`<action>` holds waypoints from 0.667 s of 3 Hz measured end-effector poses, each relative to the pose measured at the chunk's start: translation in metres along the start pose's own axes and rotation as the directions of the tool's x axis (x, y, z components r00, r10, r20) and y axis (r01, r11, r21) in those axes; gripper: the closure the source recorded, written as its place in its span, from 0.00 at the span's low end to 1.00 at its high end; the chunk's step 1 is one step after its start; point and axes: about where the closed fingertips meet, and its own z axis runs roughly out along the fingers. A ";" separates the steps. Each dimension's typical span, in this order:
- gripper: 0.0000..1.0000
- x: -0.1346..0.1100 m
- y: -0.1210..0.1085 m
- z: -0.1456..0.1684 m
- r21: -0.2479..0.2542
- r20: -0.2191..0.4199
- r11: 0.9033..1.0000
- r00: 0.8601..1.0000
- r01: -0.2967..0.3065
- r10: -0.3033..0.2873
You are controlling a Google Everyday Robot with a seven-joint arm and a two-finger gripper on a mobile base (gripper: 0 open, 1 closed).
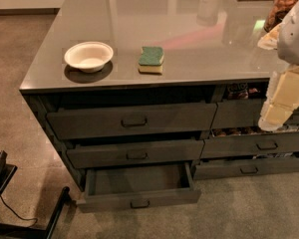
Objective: Close bottom drawer
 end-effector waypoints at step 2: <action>0.17 0.002 0.006 0.014 -0.006 0.014 1.000 1.000 -0.006 0.006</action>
Offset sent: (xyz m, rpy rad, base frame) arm -0.0046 0.0025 -0.0449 0.0438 0.0277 -0.0030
